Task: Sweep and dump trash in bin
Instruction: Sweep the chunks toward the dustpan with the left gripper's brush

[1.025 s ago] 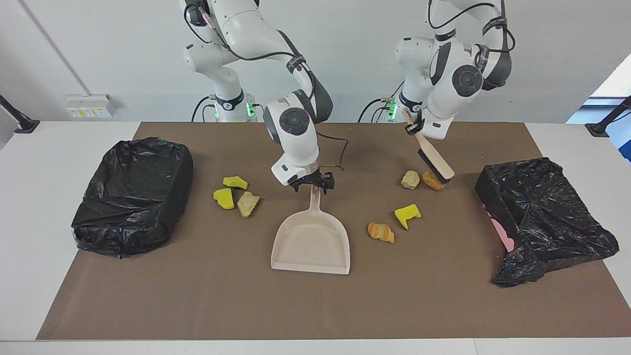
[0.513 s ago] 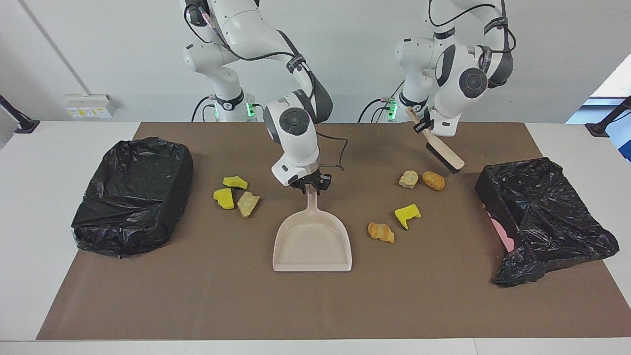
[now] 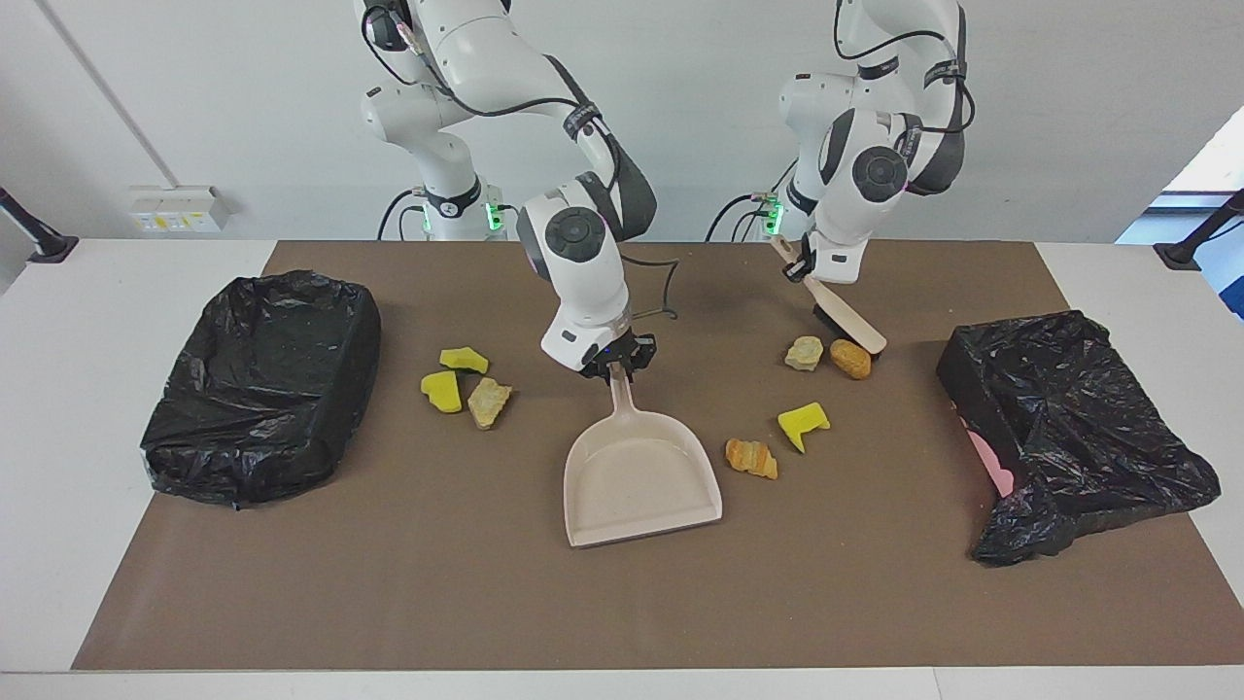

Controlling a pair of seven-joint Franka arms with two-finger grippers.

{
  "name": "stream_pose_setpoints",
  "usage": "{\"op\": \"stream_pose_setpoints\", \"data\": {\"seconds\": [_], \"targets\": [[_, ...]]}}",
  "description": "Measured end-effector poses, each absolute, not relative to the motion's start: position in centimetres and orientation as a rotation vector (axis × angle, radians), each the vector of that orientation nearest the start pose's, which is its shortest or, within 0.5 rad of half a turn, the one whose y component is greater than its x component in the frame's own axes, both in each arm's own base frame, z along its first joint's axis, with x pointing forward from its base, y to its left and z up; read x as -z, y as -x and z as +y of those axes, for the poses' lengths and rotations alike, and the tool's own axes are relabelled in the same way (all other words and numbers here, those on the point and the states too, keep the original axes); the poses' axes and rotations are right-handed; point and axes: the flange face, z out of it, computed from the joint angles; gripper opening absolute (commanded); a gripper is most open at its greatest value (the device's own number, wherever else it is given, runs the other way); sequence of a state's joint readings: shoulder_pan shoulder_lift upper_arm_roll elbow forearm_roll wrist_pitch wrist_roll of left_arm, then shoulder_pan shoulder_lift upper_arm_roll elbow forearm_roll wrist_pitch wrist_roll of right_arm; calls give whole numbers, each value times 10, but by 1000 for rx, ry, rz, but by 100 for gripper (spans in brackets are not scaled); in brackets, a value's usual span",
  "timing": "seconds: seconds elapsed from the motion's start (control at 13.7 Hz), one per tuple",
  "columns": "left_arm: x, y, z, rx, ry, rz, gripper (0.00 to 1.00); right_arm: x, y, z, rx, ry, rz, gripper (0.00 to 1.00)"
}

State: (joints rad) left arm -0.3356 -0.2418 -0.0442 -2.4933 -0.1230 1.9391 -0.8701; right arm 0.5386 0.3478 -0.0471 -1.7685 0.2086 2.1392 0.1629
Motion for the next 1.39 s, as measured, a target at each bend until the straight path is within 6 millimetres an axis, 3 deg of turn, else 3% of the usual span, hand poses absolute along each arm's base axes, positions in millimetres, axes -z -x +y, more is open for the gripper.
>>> {"op": "stream_pose_setpoints", "data": {"seconds": [0.15,0.22,0.37,0.51,0.66,0.81,1.03,1.17,1.39], "targets": [[-347,-378,-171,-433,2923,-819,0,-394,-572,277,-65,2928,-540,0],[-345,-380,-175,-416,2941,-797,0,-411,-575,249,-84,2902,-646,0],[-346,-383,-178,-399,2983,-747,0,-435,-570,208,-129,2844,-840,0],[-348,-387,-180,-390,3009,-715,0,-442,-566,188,-139,2795,-1119,0],[-350,-394,-182,-375,3040,-658,0,-435,-566,180,-151,2731,-1355,0],[-349,-401,-182,-360,3074,-580,0,-422,-569,182,-164,2690,-1548,0],[-349,-405,-182,-354,3113,-440,0,-384,-566,222,-198,2633,-1726,0],[-349,-405,-182,-355,3124,-406,0,-365,-564,237,-218,2592,-1792,0],[-349,-405,-183,-368,3150,-380,0,-358,-561,249,-214,2561,-1837,0]]}}
